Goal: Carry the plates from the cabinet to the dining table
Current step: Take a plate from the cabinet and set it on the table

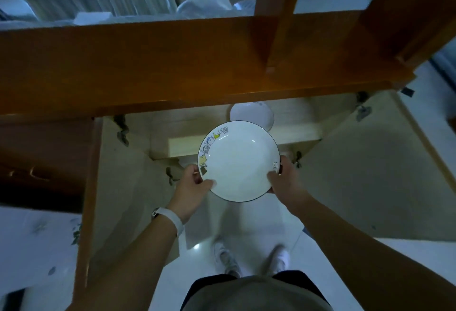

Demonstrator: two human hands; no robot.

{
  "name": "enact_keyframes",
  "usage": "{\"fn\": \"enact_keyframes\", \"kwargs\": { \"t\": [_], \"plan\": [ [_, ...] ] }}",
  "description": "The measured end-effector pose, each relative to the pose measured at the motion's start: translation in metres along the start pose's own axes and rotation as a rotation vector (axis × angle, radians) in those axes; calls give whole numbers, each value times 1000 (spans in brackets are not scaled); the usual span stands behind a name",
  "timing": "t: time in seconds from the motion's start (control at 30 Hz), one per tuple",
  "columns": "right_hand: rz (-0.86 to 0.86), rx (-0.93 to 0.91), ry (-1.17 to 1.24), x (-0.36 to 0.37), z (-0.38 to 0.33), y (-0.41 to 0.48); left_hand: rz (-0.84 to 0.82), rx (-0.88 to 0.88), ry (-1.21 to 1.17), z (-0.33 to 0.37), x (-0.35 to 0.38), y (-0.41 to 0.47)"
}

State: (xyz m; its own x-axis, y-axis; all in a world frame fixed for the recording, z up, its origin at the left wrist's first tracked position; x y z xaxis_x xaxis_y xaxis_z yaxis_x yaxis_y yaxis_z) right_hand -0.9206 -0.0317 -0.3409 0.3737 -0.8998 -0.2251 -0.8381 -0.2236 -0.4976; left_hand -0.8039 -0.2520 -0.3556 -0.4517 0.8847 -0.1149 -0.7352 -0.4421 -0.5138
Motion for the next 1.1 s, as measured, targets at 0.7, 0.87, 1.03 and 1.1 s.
{"fn": "enact_keyframes", "kwargs": {
  "t": [0.7,0.87,1.03,1.1],
  "plan": [
    [482,-137,204,-352,99,-257,-555,238,-33,55,350,-220],
    [662,-122,308,-423,148,-331,-724,250,37,49,441,-283],
    [838,-141,422,-465,184,-397,-884,247,113,46,512,-340],
    [913,-127,446,-479,199,-417,-956,252,138,44,538,-358]
  ]
}}
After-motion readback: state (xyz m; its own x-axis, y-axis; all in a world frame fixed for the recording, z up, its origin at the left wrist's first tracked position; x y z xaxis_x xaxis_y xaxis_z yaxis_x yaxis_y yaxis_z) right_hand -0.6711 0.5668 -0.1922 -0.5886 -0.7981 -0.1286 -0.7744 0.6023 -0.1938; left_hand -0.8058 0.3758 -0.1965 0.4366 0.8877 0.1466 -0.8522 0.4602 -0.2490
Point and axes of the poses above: each hand's wrist, its own y-axis towards the middle knuckle, its own x-axis out of the palm, z = x × y, the point moved 6 cm from there along y, towards the middle knuckle
